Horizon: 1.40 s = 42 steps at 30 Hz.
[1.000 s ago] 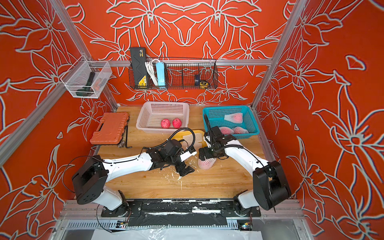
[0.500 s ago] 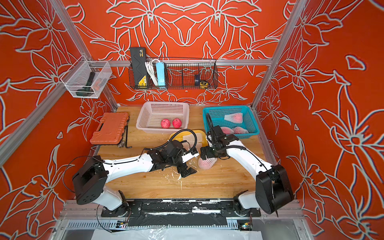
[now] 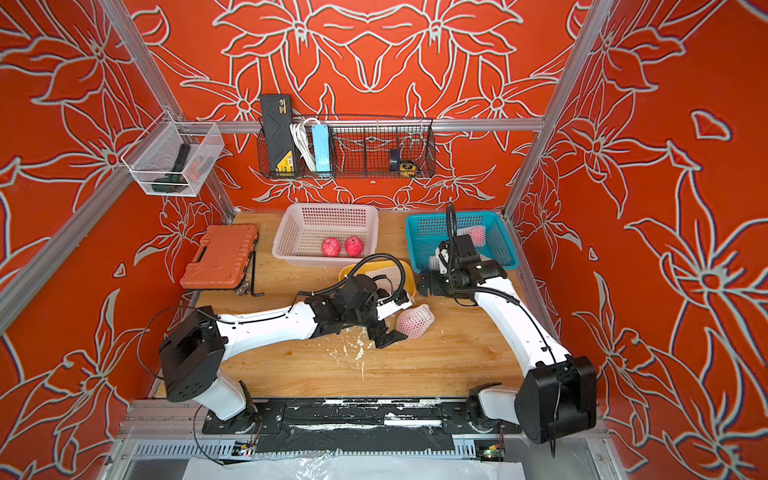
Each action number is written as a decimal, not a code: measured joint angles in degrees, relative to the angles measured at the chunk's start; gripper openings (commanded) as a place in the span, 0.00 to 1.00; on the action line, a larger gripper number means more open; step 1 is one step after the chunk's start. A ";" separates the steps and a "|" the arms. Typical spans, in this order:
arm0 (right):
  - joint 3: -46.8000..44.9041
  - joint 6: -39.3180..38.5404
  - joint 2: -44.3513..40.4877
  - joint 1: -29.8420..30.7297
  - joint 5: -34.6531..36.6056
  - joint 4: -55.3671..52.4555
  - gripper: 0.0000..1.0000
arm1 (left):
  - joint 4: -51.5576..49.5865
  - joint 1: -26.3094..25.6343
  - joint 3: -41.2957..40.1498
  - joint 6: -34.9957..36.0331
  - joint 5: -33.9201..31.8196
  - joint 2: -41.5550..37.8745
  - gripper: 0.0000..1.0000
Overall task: Remove foam nets from apples
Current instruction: Place the apple at the center of the board, then remove the foam net from the apple.
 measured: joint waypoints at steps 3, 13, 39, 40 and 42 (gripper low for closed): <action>0.00 -0.37 -2.95 -3.32 0.02 -0.52 0.98 | 0.13 -0.31 3.98 0.28 0.87 4.48 0.86; -3.32 -1.18 -8.50 -7.43 -0.59 -1.62 0.95 | -1.03 -0.44 11.41 0.04 1.90 13.66 0.54; -22.73 -1.27 -19.32 -7.65 -18.51 8.90 0.70 | 0.79 2.73 6.43 -1.38 1.79 10.40 0.23; -23.82 -1.31 -20.17 -7.63 -19.65 9.92 0.70 | 1.07 3.15 5.75 -1.60 1.88 9.81 0.23; -25.51 -1.25 -21.33 -7.50 -21.16 11.56 0.68 | 1.40 3.96 4.46 -1.95 2.03 8.68 0.23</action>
